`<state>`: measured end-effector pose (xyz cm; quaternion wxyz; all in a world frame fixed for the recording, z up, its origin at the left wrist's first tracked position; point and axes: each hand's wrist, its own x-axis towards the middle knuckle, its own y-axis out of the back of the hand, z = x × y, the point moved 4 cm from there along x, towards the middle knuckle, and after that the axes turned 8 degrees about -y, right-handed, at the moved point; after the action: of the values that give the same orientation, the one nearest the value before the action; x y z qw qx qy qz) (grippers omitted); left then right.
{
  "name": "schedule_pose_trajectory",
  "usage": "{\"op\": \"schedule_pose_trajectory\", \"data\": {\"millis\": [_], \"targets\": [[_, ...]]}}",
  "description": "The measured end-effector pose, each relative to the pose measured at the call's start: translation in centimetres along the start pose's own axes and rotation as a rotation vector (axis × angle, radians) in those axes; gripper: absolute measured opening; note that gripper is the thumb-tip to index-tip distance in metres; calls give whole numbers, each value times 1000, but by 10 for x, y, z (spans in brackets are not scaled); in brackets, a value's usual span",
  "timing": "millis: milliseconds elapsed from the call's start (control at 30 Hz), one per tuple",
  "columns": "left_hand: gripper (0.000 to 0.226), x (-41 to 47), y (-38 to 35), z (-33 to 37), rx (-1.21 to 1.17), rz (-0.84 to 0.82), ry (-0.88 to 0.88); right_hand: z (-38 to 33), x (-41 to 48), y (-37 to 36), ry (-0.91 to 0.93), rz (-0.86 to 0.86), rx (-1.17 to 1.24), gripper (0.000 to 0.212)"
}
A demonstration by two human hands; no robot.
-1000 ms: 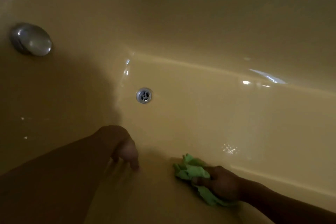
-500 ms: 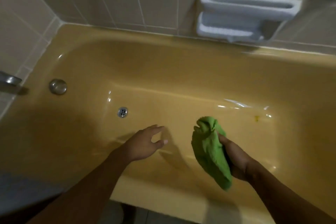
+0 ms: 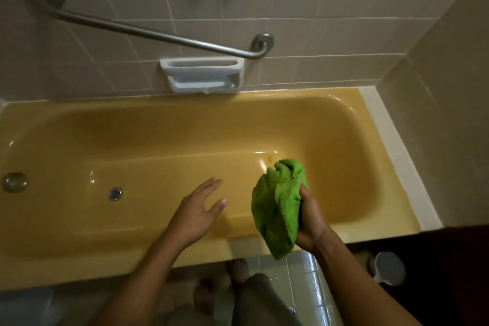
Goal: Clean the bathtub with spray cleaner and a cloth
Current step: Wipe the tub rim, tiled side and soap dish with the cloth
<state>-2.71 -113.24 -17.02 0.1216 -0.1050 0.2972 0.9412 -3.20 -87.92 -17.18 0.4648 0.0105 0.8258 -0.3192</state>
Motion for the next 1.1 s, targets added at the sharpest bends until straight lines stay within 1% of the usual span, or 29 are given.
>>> {"op": "schedule_pose_trajectory", "data": {"millis": [133, 233, 400, 533, 700, 833, 933, 1033, 1067, 1100], "targets": [[56, -16, -19, 42, -5, -36, -83, 3, -53, 29, 119, 2, 152, 56], [56, -31, -38, 66, 17, -102, -140, 8, -85, 52, 216, 21, 251, 56], [58, -42, -72, 97, 88, -204, -223, 9, -127, 95, 347, 50, 350, 60], [56, -39, -109, 123, 139, -252, -271, 0, -157, 140, 409, 93, 389, 57], [56, -23, -183, 161, 176, -303, -292, -23, -190, 224, 423, 210, 424, 61], [58, 1, -263, 188, 202, -344, -280, -55, -210, 297, 408, 261, 410, 59], [59, 24, -327, 204, 212, -388, -276, -85, -215, 350, 402, 332, 331, 58], [58, 54, -383, 207, 234, -412, -284, -117, -202, 389, 417, 479, 184, 54], [57, 64, -400, 205, 248, -417, -285, -128, -193, 399, 424, 529, 130, 59], [57, 74, -416, 203, 257, -418, -280, -137, -181, 410, 417, 573, 50, 69]]}}
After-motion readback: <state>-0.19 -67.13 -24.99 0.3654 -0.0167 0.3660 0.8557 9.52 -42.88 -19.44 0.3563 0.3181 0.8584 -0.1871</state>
